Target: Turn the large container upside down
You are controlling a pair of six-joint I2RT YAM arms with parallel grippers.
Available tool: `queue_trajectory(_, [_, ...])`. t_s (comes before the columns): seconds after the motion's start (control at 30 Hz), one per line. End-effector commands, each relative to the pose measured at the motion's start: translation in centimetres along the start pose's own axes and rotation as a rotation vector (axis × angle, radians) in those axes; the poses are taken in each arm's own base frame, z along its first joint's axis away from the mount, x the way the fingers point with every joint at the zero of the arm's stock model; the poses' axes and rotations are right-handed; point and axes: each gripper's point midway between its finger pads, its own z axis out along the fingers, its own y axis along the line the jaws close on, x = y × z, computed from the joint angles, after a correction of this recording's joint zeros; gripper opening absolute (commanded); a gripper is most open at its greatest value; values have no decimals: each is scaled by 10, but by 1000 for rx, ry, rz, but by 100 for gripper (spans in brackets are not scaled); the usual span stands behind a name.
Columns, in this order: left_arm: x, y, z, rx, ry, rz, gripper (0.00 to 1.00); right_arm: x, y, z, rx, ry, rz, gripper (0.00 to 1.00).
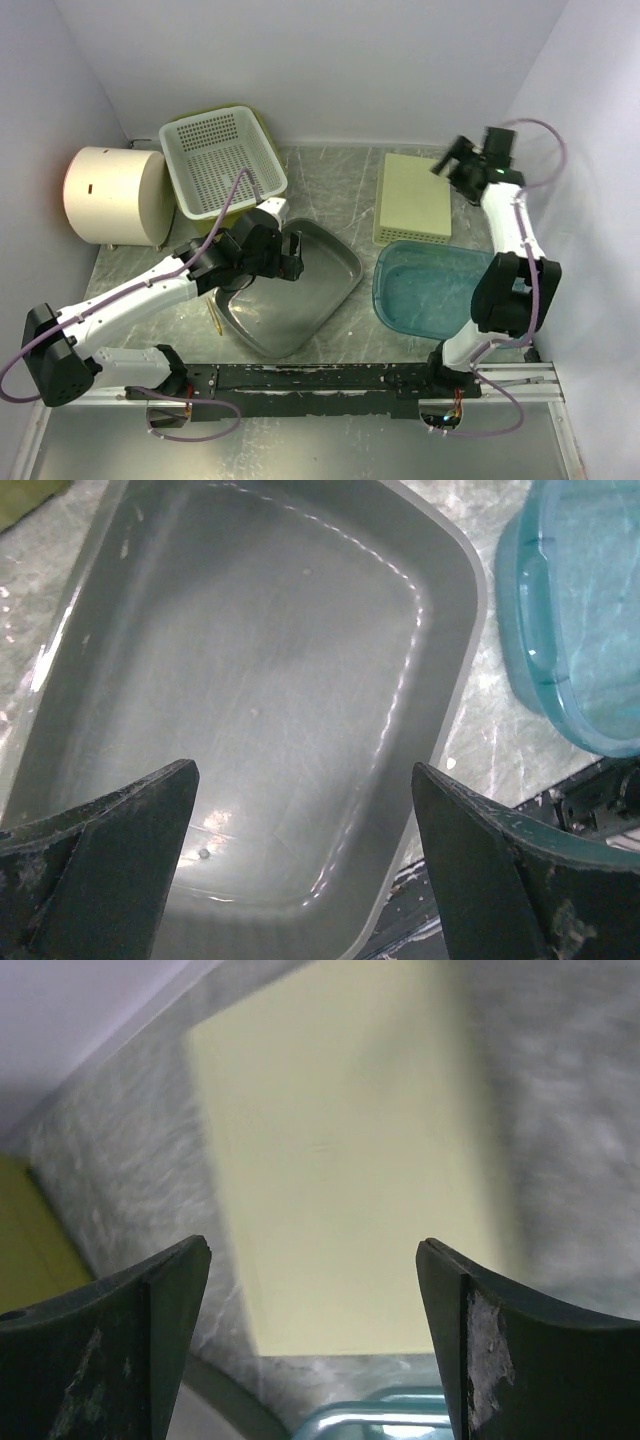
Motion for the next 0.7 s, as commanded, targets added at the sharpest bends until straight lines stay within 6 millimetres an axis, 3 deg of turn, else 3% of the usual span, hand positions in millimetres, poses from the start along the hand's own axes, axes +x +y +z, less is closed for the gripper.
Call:
queue_trajectory(0.0, [-4, 20, -7, -117, -26, -46, 99, 49, 99, 3, -51, 17, -286, 85])
queue_trajectory(0.07, [-3, 28, -11, -159, -34, -65, 100, 87, 140, 9, -124, 77, -360, 86])
queue_trajectory(0.17, [-1, 31, -16, -157, -56, -88, 100, 138, 179, 19, -204, 162, -420, 86])
queue_trajectory(0.27, [0, 32, -19, -147, -76, -104, 100, 184, 194, 37, -207, 246, -474, 86])
queue_trajectory(0.37, [1, 34, -20, -155, -67, -99, 100, 206, 184, 59, -148, 304, -493, 86])
queue_trajectory(0.5, [4, 36, -22, -170, -40, -94, 100, 189, 135, 82, 67, 294, -516, 86])
queue_trajectory(0.67, [6, 32, -22, -137, -48, -96, 100, 128, 74, 94, 213, 255, -385, 87])
